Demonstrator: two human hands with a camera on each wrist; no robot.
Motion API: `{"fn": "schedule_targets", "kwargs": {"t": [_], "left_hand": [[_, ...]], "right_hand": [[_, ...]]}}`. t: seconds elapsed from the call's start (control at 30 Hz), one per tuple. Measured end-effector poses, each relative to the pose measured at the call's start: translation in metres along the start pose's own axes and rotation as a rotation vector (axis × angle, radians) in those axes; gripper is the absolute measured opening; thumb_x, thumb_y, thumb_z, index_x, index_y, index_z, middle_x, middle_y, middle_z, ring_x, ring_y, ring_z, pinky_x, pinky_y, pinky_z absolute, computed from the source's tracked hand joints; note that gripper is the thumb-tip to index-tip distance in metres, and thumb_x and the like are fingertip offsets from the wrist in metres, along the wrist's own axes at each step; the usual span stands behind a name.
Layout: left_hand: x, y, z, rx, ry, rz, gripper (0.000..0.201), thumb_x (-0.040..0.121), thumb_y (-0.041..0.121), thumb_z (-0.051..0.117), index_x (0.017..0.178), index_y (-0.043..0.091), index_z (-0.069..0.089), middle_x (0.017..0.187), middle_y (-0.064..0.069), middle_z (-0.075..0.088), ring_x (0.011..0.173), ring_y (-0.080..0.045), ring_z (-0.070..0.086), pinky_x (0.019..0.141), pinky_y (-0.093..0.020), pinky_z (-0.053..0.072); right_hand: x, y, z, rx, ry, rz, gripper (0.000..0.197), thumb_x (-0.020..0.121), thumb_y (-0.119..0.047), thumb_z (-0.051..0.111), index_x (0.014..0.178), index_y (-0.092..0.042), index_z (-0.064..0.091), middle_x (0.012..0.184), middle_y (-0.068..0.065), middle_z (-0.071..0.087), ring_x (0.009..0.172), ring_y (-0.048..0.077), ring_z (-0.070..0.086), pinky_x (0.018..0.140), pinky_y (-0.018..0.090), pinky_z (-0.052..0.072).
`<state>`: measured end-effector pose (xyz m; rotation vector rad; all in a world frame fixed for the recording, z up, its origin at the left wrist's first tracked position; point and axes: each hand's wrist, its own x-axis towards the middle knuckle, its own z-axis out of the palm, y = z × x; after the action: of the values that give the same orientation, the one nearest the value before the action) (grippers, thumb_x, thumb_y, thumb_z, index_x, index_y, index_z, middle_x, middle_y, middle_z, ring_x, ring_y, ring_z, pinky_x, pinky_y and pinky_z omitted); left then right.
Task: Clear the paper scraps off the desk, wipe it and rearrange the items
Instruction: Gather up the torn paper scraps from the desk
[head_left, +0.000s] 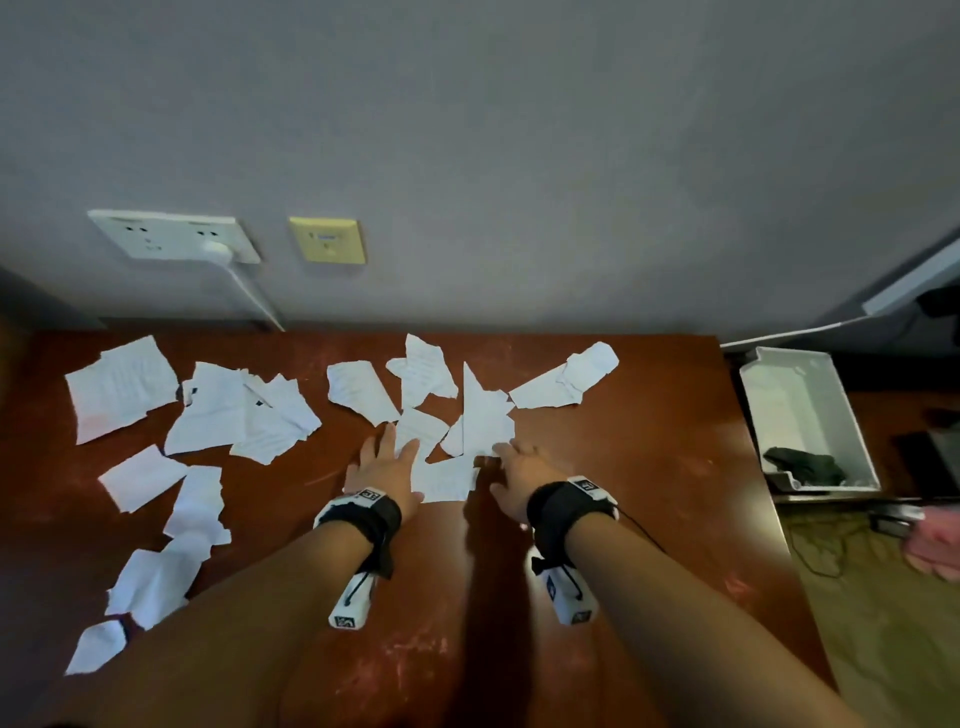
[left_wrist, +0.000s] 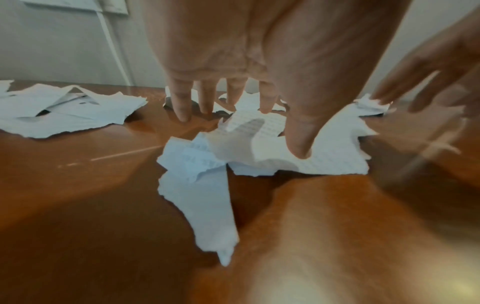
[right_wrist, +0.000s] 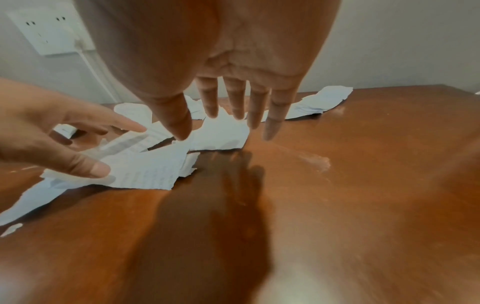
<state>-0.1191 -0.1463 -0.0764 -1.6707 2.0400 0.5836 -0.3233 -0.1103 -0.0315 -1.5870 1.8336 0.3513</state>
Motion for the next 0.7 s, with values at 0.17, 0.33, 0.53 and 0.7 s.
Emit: {"fn": "schedule_targets", "kwargs": {"t": [0.17, 0.33, 0.53, 0.7], "left_hand": [[0.021, -0.01, 0.012, 0.073, -0.105, 0.017, 0.08, 0.095, 0.037, 0.059, 0.156, 0.036, 0.007, 0.165, -0.002, -0.007, 0.151, -0.035, 0.004, 0.116, -0.049, 0.03], [0.029, -0.005, 0.017, 0.137, -0.115, 0.003, 0.083, 0.094, 0.027, 0.063, 0.156, 0.032, 0.008, 0.165, -0.007, -0.004, 0.15, -0.039, 0.006, 0.114, -0.049, 0.034], [0.033, 0.0, 0.012, 0.194, -0.157, -0.012, 0.08, 0.096, 0.025, 0.061, 0.157, 0.029, 0.009, 0.165, -0.01, -0.002, 0.149, -0.041, 0.01, 0.113, -0.046, 0.033], [0.034, -0.001, 0.013, 0.15, -0.186, -0.04, 0.08, 0.095, 0.03, 0.061, 0.156, 0.033, 0.008, 0.165, -0.005, -0.005, 0.151, -0.036, 0.006, 0.11, -0.044, 0.039]], "right_hand": [[0.037, -0.017, 0.014, -0.026, -0.035, -0.049, 0.068, 0.098, -0.027, 0.046, 0.154, -0.03, 0.009, 0.164, -0.001, -0.006, 0.15, 0.029, 0.001, 0.12, 0.05, 0.019], [0.058, -0.02, 0.022, -0.085, -0.027, -0.094, 0.047, 0.094, -0.03, 0.042, 0.141, -0.027, 0.038, 0.147, 0.0, 0.033, 0.142, 0.026, 0.022, 0.112, 0.047, 0.032], [0.048, -0.01, 0.029, -0.309, 0.029, -0.139, 0.032, 0.093, -0.028, 0.045, 0.118, -0.018, 0.061, 0.118, 0.007, 0.061, 0.118, 0.027, 0.05, 0.103, 0.039, 0.039], [0.049, 0.013, 0.037, -0.267, 0.05, -0.208, 0.04, 0.088, -0.018, 0.058, 0.127, -0.02, 0.049, 0.128, 0.004, 0.052, 0.123, 0.027, 0.044, 0.103, 0.038, 0.039]]}}
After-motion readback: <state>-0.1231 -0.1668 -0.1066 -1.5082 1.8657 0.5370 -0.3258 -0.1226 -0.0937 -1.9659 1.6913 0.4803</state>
